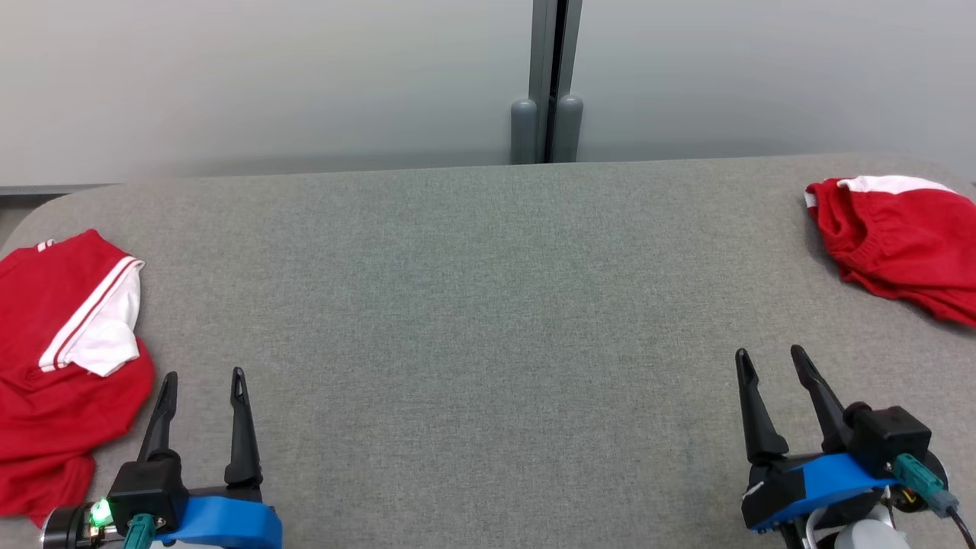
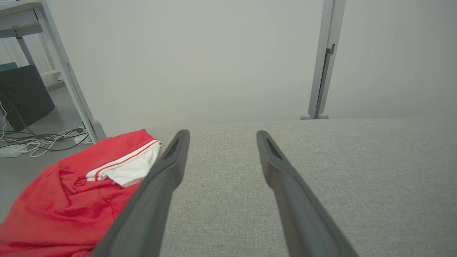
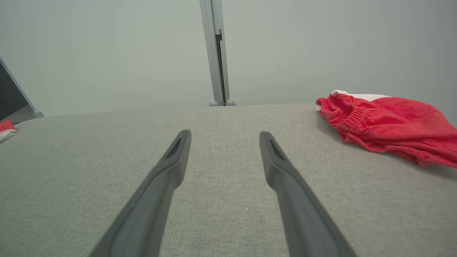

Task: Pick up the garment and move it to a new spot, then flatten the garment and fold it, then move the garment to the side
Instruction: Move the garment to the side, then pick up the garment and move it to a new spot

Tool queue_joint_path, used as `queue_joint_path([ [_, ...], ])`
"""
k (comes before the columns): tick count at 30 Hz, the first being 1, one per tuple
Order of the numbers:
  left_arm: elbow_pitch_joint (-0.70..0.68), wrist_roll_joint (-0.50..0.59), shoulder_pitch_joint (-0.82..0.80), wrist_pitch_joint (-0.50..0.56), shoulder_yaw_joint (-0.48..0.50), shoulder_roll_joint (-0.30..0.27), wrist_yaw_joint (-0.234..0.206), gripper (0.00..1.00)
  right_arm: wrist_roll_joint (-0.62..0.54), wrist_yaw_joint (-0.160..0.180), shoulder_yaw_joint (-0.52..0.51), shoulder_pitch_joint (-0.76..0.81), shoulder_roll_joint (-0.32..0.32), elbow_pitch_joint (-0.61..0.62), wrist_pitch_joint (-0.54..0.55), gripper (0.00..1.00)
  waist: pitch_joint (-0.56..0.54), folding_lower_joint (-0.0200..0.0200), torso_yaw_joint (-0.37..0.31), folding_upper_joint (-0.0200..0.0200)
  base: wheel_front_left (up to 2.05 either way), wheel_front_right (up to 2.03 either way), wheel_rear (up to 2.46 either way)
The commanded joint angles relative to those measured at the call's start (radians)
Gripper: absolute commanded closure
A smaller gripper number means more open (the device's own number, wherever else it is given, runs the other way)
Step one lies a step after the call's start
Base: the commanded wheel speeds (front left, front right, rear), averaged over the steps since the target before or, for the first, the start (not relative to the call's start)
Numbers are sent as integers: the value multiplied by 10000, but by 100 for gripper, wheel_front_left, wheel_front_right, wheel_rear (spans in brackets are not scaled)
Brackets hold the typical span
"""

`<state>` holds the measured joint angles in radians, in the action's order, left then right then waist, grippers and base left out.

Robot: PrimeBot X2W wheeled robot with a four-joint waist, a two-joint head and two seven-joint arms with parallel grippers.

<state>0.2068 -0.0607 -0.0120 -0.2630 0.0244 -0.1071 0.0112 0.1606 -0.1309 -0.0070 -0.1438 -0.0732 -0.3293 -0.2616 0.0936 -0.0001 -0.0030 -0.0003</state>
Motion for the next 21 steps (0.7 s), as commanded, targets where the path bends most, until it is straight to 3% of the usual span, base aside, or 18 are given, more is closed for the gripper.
queue_joint_path([
  [1, 63, -9, 78, -25, 75, -8, 57, 0, -46, 0, -53, 236, 24, 104, -47, 0, -92, 1, -13, 3, 0, 0, 0],
  [21, 662, 14, 407, -25, 198, 22, 240, 0, -98, 0, -351, 1239, 226, 317, -48, 0, -876, 1, 260, 3, 0, 0, 0],
])
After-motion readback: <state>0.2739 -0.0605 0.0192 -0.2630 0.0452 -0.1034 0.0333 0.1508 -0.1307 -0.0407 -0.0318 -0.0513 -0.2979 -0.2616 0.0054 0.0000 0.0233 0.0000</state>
